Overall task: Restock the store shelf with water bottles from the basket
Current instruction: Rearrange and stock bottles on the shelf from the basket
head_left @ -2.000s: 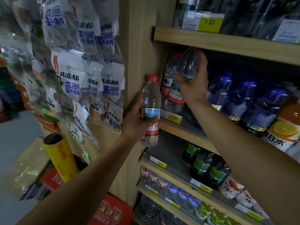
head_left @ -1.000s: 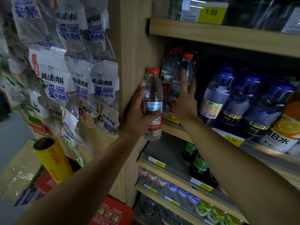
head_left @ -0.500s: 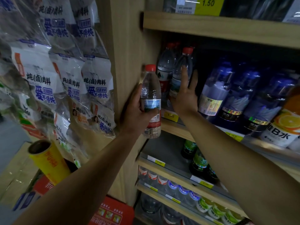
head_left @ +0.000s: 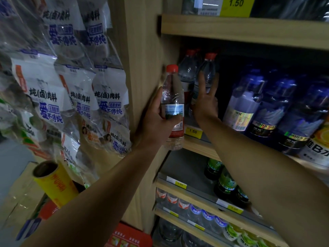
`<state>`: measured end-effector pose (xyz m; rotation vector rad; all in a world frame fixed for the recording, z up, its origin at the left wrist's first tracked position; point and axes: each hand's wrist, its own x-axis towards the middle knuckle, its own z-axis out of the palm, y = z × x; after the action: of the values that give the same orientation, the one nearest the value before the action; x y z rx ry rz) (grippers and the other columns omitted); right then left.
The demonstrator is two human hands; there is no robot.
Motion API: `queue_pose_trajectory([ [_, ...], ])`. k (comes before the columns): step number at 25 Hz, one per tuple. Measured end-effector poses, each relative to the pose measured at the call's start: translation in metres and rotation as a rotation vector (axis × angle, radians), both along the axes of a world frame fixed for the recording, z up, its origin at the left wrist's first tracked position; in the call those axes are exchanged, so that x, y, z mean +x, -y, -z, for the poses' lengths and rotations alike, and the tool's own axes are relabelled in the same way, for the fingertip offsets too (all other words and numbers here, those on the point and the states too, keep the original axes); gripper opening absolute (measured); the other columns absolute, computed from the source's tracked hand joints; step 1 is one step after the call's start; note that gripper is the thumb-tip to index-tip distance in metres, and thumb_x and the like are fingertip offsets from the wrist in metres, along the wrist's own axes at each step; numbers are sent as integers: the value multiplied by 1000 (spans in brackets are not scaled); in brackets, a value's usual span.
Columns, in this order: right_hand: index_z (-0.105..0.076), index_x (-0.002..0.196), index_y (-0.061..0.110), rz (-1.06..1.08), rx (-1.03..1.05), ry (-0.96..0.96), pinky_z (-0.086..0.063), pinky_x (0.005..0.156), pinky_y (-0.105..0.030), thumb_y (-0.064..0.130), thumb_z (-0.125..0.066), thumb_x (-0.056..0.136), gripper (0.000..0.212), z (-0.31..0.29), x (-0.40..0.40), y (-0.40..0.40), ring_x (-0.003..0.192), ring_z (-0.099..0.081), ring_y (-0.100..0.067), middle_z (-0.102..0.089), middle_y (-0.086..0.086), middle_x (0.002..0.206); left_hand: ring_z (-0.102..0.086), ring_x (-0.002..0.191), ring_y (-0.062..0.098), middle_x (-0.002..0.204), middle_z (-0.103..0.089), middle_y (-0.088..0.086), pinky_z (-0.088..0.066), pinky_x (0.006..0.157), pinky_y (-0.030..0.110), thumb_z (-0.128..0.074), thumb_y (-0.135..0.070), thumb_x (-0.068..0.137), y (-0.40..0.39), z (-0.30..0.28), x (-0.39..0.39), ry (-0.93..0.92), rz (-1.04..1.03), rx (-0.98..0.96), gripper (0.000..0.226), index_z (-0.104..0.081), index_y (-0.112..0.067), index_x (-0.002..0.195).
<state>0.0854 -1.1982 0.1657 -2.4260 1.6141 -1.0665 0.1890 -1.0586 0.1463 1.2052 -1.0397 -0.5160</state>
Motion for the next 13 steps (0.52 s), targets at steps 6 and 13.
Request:
queue_pose_trajectory([
  [6,1,154,43,16,-21,30,-43,67,-36,-16,-43,87,100,1,10,25,104,-59,-41,18,-12,163,-55,128,14,142,-55,-3,-50,103,47,-80,-5,72,11,6,5,22,-11,-4,96,-32,-37,149],
  [13,1,153,48,-7,-24,53,-44,69,-36,-8,-52,88,100,2,8,28,108,-58,-45,18,-10,163,-57,125,12,140,-57,-4,-51,102,45,-80,-4,73,9,4,4,27,-3,13,95,-33,-35,150],
])
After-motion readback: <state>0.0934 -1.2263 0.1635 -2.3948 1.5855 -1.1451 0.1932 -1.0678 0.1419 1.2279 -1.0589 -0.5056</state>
